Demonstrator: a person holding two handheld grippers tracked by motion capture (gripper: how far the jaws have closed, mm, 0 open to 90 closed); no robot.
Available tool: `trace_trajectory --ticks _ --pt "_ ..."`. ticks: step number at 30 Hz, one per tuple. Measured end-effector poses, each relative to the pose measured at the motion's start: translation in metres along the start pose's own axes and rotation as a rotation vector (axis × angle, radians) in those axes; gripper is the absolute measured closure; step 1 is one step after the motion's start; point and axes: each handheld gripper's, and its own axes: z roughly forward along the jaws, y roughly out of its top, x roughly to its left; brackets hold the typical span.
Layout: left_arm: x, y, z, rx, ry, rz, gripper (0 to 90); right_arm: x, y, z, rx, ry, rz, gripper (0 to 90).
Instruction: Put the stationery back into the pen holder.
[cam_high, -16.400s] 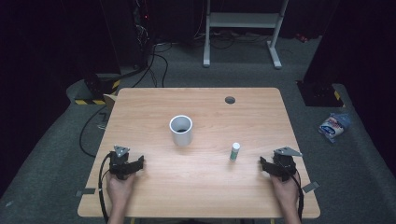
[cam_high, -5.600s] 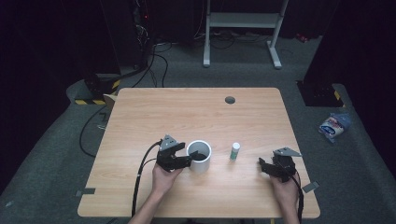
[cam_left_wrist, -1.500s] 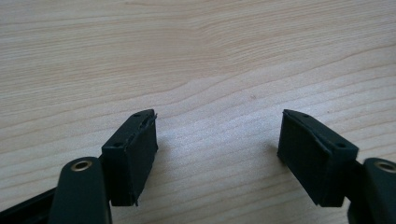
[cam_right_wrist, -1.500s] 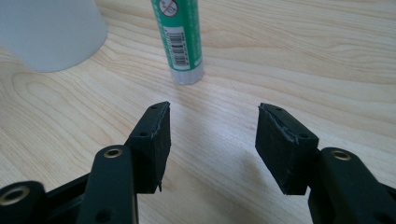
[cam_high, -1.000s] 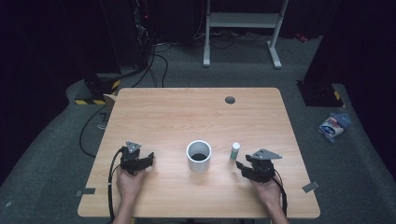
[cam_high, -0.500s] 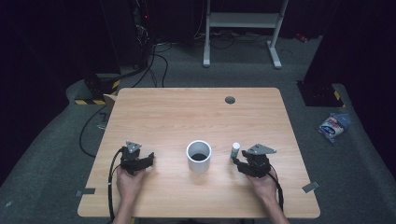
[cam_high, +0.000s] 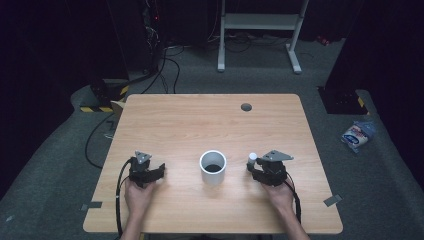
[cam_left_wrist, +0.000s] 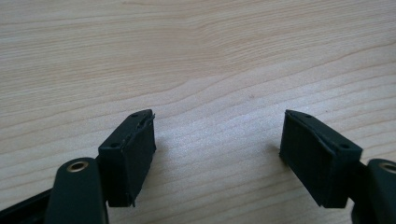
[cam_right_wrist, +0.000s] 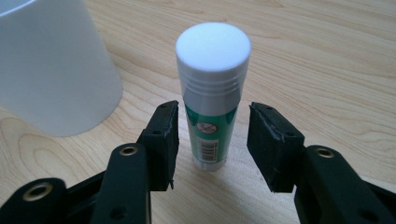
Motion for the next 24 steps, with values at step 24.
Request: trace_trajectory --ticks 24 --pt "0.0 0.0 0.0 0.0 0.0 0.0 26.5 0.0004 0.0029 0.0012 0.007 0.002 -0.021 64.9"
